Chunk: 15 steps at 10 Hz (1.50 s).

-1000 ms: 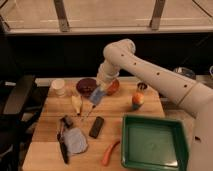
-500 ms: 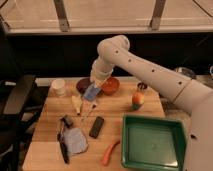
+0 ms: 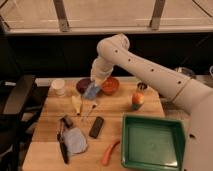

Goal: Place sponge in paper cup

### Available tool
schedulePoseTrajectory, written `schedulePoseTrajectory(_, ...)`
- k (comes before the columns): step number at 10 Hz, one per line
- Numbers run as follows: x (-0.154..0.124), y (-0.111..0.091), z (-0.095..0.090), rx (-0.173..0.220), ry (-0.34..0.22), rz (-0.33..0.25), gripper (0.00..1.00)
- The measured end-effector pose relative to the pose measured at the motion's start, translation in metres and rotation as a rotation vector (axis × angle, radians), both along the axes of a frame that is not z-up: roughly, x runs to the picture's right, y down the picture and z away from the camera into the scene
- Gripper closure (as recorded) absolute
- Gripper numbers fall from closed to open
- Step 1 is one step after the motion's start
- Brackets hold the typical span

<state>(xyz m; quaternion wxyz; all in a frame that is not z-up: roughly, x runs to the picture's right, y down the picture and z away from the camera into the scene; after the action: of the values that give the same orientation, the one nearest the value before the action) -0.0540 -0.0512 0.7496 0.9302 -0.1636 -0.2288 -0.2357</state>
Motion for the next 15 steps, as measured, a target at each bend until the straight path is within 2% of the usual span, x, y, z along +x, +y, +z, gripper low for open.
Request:
schedulePoseTrajectory(2,-0.018,-0.033,0.011,0.074,-0.023,-0.041,1.00)
schedulePoseTrajectory(4,-0.053,-0.070,0.025,0.161,-0.060,-0.098,1.00)
schedulePoseTrajectory(7,-0.103,-0.107,0.024,0.280,-0.135,-0.163,1.00)
schedulePoseTrajectory(9,-0.135,-0.119,0.022,0.348,-0.206,-0.202,1.00)
schedulePoseTrajectory(11,-0.150,-0.123,0.027,0.394,-0.258,-0.226,1.00)
schedulePoseTrajectory(15,-0.153,-0.123,0.028,0.398,-0.268,-0.226,1.00)
